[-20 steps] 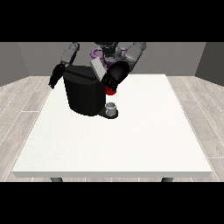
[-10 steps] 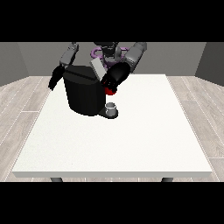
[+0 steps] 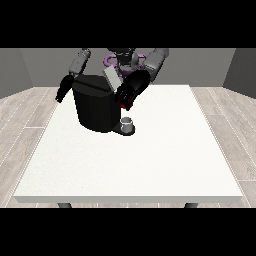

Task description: Insert the coffee pod into the coffee machine and close the lid

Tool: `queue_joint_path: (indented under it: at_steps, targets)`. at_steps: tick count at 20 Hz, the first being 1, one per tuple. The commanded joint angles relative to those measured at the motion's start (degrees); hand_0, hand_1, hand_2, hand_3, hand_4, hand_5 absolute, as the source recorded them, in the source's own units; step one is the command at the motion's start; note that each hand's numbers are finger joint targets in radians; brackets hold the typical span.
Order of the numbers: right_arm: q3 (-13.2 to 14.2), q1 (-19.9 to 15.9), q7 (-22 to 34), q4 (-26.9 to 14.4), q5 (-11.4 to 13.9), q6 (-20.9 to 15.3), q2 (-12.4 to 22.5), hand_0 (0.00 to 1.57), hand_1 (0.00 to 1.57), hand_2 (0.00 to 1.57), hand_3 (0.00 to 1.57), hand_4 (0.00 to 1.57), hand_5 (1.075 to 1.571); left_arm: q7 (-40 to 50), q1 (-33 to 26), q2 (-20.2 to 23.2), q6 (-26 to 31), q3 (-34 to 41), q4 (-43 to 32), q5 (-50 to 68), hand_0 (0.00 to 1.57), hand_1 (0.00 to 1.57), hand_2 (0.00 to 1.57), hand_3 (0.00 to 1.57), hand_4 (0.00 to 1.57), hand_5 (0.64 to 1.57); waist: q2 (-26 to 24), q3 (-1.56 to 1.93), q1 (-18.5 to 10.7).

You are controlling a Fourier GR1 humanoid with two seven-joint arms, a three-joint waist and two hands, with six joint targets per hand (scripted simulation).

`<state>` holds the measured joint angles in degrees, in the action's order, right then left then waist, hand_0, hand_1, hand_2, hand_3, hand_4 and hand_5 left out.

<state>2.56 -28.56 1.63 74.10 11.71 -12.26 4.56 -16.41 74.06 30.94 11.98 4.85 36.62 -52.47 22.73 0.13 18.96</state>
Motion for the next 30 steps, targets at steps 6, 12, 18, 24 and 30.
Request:
queue_joint_path:
  at_steps: [6, 12, 18, 24, 30]
  targets:
    - [0.29, 0.72, 1.58, -0.76, -0.93, 1.65, 0.44, 0.0, 0.0, 0.0, 0.0, 0.17, 1.571, 1.68, -1.64, -2.26, -2.1, 0.46, -1.29, -0.64, 0.0, 0.0, 0.36, 0.25, 0.0, 1.571, -2.69, -0.12, -0.66]
    - [5.15, 3.72, -0.9, -5.38, -4.55, 3.33, 2.96, 0.0, 0.0, 0.0, 0.0, 0.0, 1.571, 2.27, -6.64, -4.83, -0.48, -0.38, 0.57, -0.2, 0.0, 0.0, 0.0, 0.0, 0.0, 1.571, -8.79, -0.11, -6.51]
    - [5.91, 10.9, -4.42, -10.67, -3.9, 1.38, 1.58, 0.0, 0.0, 0.0, 0.0, 0.0, 1.571, 3.59, -13.6, -13.42, 1.78, 0.58, 3.15, 4.43, 0.0, 0.0, 0.28, 0.0, 0.0, 1.571, -17.79, -0.12, -12.63]
    - [7.3, 17.38, -4.82, -11.0, -4.29, 0.06, 1.33, 0.0, 0.0, 0.0, 0.0, 0.0, 1.571, -2.84, -24.17, -23.29, 3.07, 14.6, 2.15, 22.96, 0.0, 0.0, 0.0, 0.0, 0.47, 1.571, -26.33, -0.29, -19.81]
    - [6.36, 22.71, -2.79, -8.64, -5.04, 1.99, 1.02, 0.0, 0.0, 0.0, 0.0, 0.0, 1.571, -3.7, -38.1, -28.93, 4.81, 17.84, 0.39, 28.31, 0.0, 0.0, 0.0, 0.0, 0.42, 1.571, -38.08, -0.19, -23.27]
